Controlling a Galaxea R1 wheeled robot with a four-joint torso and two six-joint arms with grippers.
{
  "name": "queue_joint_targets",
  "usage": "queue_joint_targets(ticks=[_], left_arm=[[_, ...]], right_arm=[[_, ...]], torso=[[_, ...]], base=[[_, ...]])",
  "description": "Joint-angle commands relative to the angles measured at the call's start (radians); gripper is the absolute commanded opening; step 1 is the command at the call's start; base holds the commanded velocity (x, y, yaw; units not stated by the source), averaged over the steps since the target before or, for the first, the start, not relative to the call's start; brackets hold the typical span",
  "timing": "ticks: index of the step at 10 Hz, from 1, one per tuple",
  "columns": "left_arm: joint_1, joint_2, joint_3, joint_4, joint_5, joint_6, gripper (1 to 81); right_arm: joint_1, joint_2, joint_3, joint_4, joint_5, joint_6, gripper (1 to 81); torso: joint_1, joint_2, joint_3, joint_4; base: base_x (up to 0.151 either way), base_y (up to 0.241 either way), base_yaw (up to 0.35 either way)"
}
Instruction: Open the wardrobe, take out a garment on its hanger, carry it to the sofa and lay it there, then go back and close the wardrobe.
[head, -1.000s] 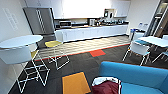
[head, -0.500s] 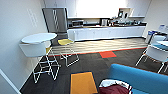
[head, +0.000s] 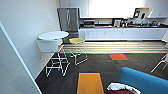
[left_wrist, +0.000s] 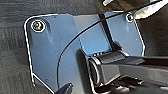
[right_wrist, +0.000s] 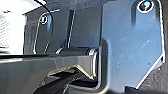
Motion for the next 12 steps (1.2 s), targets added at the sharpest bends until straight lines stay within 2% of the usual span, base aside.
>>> queue_joint_targets(ticks=[1,12], left_arm=[[-0.035,-0.004,0.001,0.008,0.037,0.005,81.1],[-0.031,0.021,0.001,0.010,0.060,0.065,81.1]], right_arm=[[0.031,0.014,0.004,0.004,-0.056,-0.004,81.1],[0.027,0.017,-0.006,0.004,-0.059,-0.005,81.1]], torso=[[0.000,0.000,0.000,0.000],[0.000,0.000,0.000,0.000]], base=[[0.000,0.000,0.336],[0.000,0.000,0.336]])
